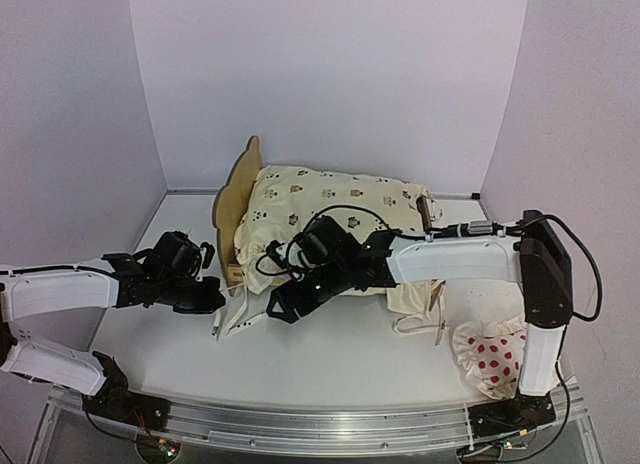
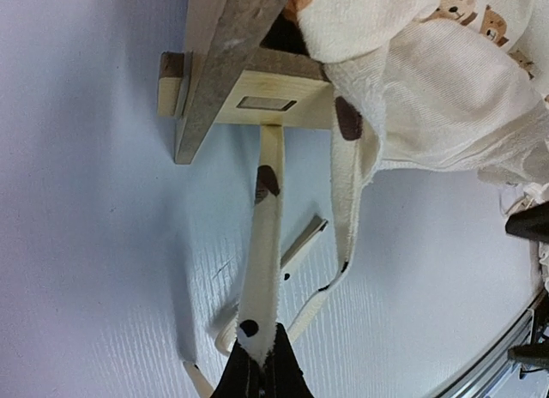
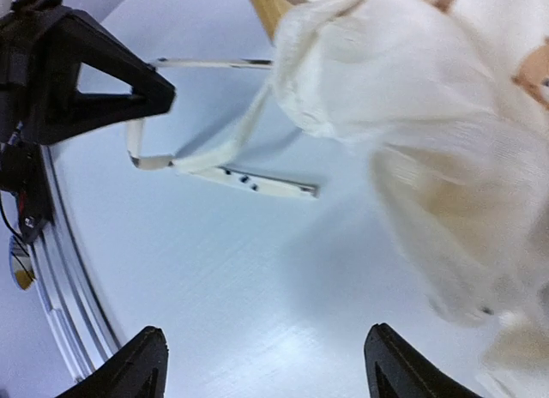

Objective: Set up the pet bed

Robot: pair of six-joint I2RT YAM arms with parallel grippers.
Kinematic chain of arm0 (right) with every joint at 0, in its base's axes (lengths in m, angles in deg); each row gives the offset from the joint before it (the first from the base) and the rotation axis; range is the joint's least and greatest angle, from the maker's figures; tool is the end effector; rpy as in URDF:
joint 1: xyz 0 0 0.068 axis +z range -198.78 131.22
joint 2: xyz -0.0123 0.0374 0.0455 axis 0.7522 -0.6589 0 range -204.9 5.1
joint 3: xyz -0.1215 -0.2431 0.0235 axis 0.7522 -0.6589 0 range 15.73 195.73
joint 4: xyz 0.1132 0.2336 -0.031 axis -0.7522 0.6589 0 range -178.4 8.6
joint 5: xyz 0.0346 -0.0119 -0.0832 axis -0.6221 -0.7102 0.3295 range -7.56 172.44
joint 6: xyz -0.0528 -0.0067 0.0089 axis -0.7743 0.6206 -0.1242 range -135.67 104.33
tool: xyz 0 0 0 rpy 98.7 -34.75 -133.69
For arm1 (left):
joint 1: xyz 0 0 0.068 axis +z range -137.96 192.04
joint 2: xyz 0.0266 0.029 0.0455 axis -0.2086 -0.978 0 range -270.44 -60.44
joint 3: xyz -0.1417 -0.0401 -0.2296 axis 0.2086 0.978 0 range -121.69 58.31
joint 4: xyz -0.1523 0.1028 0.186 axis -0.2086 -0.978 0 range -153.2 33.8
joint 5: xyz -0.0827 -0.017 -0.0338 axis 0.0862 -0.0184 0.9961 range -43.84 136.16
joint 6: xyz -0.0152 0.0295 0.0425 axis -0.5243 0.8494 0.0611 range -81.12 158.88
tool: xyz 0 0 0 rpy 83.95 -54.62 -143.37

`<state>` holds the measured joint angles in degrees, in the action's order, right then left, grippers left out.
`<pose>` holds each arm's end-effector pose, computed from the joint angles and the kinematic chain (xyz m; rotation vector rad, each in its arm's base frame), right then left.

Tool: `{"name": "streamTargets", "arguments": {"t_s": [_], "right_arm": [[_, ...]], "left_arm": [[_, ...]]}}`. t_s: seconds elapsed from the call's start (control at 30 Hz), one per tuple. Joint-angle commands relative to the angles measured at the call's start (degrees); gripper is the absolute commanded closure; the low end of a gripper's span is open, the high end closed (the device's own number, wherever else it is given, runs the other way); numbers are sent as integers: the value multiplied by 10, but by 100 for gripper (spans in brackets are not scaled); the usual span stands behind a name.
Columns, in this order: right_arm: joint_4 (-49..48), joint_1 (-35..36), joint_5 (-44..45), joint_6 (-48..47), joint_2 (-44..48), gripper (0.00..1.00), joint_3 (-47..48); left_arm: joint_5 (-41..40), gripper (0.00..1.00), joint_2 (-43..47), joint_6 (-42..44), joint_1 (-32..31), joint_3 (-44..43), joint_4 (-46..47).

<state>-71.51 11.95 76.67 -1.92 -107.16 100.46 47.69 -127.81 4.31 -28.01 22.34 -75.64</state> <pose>0.2135 0.3883 0.2212 -1.0322 2.2436 0.7265 0.1739 -0.1474 0.1956 0.1342 2.5499 -0.5776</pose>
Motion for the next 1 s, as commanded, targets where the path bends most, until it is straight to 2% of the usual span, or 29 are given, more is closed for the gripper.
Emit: {"name": "streamTargets", "arguments": {"t_s": [0.0, 0.13, 0.43, 0.63, 0.8, 0.87, 0.97], "right_arm": [[-121, 20, -8, 88, -55, 29, 1], [-195, 21, -11, 132, -100, 34, 19], [-251, 32, 6, 188, -184, 34, 83], [-267, 39, 4, 206, -212, 49, 117], [-279, 44, -5, 209, -207, 50, 122], [-278, 45, -4, 215, -209, 60, 127], [-265, 46, -3, 223, -207, 84, 136]], "left_arm": [[10, 100, 29, -5, 1, -39, -72], [11, 100, 37, -1, 1, -58, -102], [-3, 100, 47, -2, 0, -61, -109], [-10, 100, 52, 0, 1, -61, -106], [-9, 100, 56, 0, 1, -59, -105], [-10, 100, 57, 0, 1, -59, -104], [-16, 100, 58, -2, 1, -58, -104]]}}
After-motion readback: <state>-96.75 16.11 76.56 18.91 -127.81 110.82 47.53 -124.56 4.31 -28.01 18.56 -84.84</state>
